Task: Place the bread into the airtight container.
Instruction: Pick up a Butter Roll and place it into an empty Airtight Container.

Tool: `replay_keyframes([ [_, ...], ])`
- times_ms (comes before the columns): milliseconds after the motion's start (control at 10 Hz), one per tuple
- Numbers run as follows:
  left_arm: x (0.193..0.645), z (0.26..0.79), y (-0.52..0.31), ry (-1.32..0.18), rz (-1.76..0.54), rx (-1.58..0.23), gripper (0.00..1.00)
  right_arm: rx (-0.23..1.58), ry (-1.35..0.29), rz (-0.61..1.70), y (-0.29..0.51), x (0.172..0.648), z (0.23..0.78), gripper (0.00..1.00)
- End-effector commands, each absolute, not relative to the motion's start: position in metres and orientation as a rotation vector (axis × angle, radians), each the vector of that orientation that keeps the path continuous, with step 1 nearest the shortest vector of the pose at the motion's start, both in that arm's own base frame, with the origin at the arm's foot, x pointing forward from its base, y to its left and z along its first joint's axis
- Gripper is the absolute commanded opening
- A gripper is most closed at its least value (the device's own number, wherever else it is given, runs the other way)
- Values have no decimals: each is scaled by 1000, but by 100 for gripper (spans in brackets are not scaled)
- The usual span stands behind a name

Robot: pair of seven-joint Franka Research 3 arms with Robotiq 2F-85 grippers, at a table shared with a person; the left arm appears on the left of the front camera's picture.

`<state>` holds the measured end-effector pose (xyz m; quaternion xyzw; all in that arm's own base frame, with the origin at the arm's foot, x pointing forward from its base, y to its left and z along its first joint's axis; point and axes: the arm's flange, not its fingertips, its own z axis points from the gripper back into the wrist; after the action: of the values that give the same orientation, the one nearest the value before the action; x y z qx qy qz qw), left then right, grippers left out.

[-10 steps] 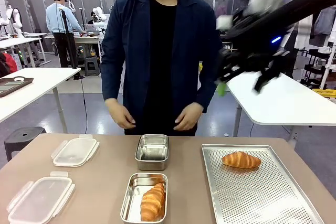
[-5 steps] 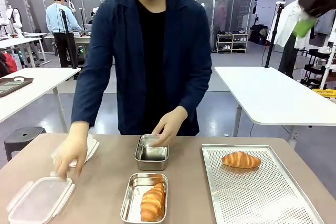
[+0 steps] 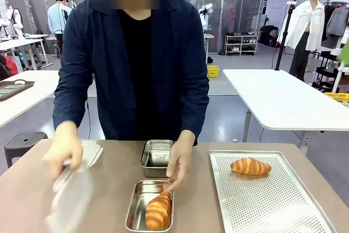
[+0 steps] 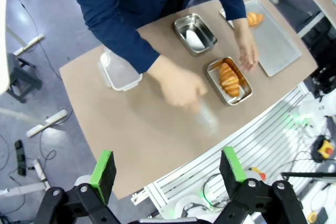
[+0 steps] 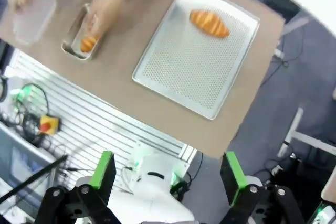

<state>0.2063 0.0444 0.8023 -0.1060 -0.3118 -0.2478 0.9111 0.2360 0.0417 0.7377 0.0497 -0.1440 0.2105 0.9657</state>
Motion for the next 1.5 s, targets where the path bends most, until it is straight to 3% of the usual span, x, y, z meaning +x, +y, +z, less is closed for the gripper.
replay_keyframes([
  [0, 206, 805, 43, -636, -522, -224, 100, 55, -229, 557, 30, 288, 670, 100],
  [400, 206, 805, 43, -636, -522, -224, 100, 189, -94, 627, 24, 360, 565, 100],
  [600, 206, 805, 43, -636, -522, -224, 100, 226, -123, 631, 26, 387, 526, 100],
  [700, 206, 805, 43, -636, -522, -224, 100, 240, -214, 574, 33, 387, 521, 100],
  [800, 206, 805, 43, -636, -522, -224, 100, 179, -78, 607, 25, 378, 531, 100],
  [1000, 206, 805, 43, -636, -522, -224, 100, 179, -78, 607, 25, 378, 531, 100],
  [1100, 206, 805, 43, -636, -522, -224, 100, 200, -108, 592, 29, 386, 523, 100],
  [1200, 206, 805, 43, -636, -522, -224, 100, 381, -272, 684, 11, 382, 531, 100],
  [1400, 206, 805, 43, -636, -522, -224, 100, 572, -513, 835, -99, 342, 511, 100],
])
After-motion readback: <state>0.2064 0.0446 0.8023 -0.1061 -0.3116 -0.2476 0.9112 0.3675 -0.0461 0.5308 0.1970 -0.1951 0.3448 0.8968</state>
